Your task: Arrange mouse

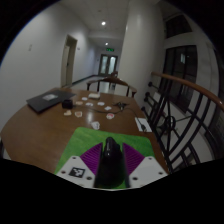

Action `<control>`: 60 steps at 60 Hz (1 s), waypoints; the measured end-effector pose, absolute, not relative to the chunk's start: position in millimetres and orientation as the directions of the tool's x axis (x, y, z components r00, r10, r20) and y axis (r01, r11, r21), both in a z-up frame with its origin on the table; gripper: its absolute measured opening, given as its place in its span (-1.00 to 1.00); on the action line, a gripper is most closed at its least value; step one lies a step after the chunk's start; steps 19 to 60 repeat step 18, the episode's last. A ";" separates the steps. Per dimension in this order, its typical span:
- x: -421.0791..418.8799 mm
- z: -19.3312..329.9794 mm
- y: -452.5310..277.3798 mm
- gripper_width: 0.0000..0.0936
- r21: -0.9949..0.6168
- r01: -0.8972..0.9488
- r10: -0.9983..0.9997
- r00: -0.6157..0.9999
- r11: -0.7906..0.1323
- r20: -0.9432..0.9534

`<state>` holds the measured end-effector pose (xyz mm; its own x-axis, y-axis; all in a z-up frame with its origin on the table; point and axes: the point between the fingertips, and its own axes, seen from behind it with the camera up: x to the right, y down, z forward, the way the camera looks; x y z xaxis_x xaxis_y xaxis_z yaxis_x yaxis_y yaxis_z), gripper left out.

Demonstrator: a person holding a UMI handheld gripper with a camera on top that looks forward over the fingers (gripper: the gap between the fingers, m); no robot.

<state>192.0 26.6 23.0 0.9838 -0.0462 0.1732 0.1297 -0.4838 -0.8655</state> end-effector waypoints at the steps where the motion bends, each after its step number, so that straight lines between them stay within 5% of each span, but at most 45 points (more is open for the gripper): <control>1: 192.6 21.0 23.9 -0.07 -0.856 0.133 -0.044 0.983 -0.499 0.178; 7: 197.9 21.9 7.8 0.87 -0.841 0.153 -0.041 0.978 -0.519 0.203; 18: 210.3 46.8 -40.8 0.80 -0.873 0.097 -0.081 0.985 -0.478 0.154; 60: 210.3 46.8 -40.8 0.80 -0.873 0.097 -0.081 0.985 -0.478 0.154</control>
